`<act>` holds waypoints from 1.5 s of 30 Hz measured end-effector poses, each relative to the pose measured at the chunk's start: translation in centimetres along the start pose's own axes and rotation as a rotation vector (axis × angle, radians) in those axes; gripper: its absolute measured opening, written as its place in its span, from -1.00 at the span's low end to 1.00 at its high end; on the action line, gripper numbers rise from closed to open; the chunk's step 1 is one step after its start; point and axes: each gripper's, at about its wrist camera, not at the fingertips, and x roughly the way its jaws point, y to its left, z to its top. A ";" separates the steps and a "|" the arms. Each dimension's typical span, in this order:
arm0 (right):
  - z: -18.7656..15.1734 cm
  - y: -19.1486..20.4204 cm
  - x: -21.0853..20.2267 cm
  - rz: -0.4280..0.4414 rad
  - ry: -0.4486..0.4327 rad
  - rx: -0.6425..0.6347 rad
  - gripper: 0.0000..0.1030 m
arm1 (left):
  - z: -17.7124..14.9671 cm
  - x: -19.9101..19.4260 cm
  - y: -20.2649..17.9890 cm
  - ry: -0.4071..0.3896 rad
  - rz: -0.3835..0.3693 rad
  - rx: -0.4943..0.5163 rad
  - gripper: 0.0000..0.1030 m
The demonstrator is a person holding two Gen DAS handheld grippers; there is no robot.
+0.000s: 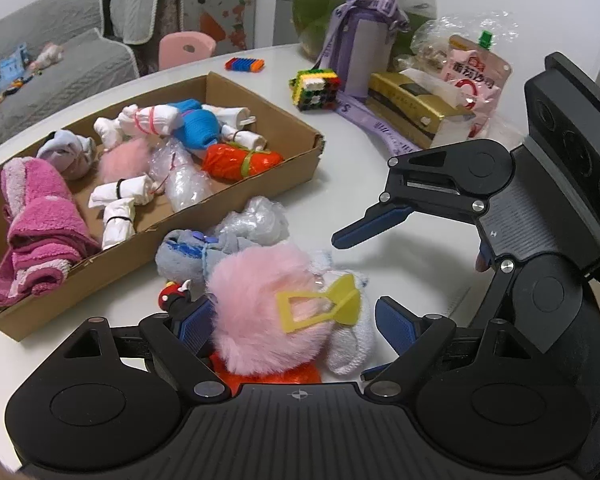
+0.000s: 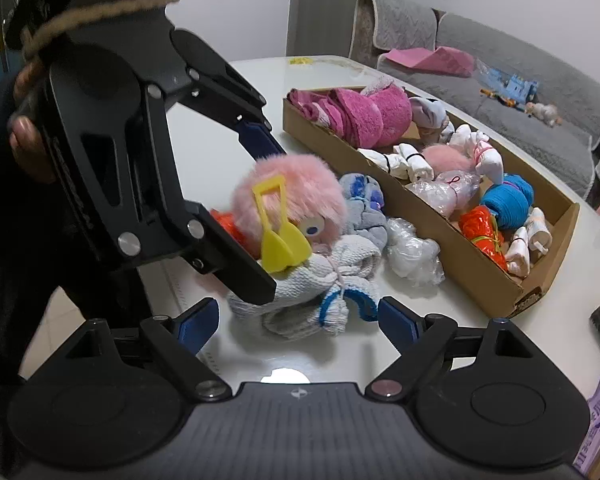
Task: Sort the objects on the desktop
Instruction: 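Grasp the pink fluffy toy with the left tool while the right tool grasps the grey knitted sock bundle, then lift the pink fluffy toy and grey sock bundle and carry them toward the box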
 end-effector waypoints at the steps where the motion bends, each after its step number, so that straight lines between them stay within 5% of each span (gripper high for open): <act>1: 0.0 -0.1 0.4 -0.003 0.000 0.001 0.69 | 0.0 0.1 0.2 0.003 0.002 -0.006 0.73; 5: 0.3 -0.9 1.4 0.007 -0.020 0.024 0.71 | -0.2 0.3 0.9 0.005 -0.003 -0.043 0.61; 9: 0.1 -1.1 1.9 0.041 -0.043 0.070 0.44 | -0.1 0.0 1.5 0.001 -0.014 -0.072 0.32; 16: -0.3 -1.7 0.8 0.056 -0.076 0.125 0.06 | 0.4 -1.4 1.4 -0.031 0.006 -0.067 0.08; 35: -1.9 -3.7 -3.8 0.023 -0.148 0.220 -0.09 | 1.2 -6.9 3.8 -0.129 0.076 -0.112 0.03; 45: 0.4 -6.8 -7.4 -0.056 -0.209 0.199 -0.09 | 3.0 -7.7 3.9 -0.140 0.138 -0.094 0.03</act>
